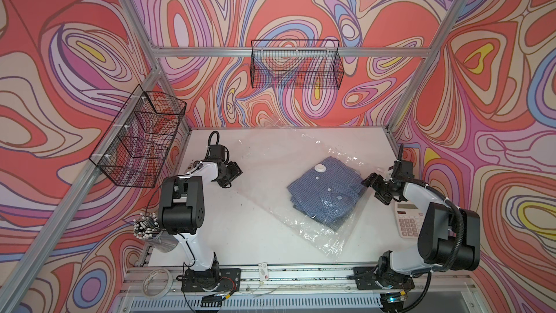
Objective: Take the shirt out of the vacuum bag
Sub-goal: Move the vacuum bag to the center of the board.
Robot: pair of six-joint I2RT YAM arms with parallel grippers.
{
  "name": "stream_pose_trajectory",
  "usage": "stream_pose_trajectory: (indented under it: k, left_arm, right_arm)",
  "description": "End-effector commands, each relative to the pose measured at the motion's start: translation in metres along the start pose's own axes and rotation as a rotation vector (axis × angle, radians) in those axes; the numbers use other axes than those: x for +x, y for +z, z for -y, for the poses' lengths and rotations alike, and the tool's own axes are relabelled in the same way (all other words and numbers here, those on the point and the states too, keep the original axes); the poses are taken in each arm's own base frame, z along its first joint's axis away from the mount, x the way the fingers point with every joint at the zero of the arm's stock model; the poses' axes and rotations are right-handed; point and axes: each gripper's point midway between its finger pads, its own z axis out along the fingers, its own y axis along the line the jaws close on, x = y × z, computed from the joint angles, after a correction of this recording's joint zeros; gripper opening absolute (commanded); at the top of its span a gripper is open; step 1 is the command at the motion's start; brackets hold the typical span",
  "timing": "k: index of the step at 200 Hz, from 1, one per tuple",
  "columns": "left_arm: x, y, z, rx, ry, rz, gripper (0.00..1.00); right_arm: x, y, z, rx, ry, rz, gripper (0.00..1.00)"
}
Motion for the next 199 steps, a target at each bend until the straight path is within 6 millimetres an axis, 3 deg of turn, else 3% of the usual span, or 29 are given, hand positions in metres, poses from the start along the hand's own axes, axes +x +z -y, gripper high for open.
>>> stream_pose_trajectory:
  k: [1, 45, 84, 111, 153, 199]
  left_arm:
    - [0.012, -0.021, -0.015, -0.064, -0.015, -0.011, 0.78]
    - [0.031, -0.044, -0.051, -0.18, -0.108, 0.046, 0.83]
    - [0.042, -0.023, -0.054, -0.156, -0.152, 0.004, 0.81]
    - [0.033, -0.012, -0.048, -0.136, -0.152, 0.011, 0.77]
    - [0.013, 0.003, -0.033, -0.104, -0.135, 0.022, 0.57]
    - [-0.009, 0.012, -0.018, -0.051, -0.154, 0.057, 0.29]
  right_arm:
    - [-0.008, 0.0, -0.003, 0.001, -0.014, 0.014, 0.87]
    - [-0.011, 0.013, -0.008, -0.047, 0.014, -0.007, 0.87]
    - [-0.007, 0.019, -0.013, -0.092, 0.025, -0.03, 0.83]
    - [-0.004, 0.015, -0.012, -0.089, 0.027, -0.017, 0.82]
    - [0.012, 0.02, -0.012, -0.118, 0.066, -0.036, 0.77]
    - [0.031, 0.035, -0.029, -0.136, 0.08, -0.064, 0.72]
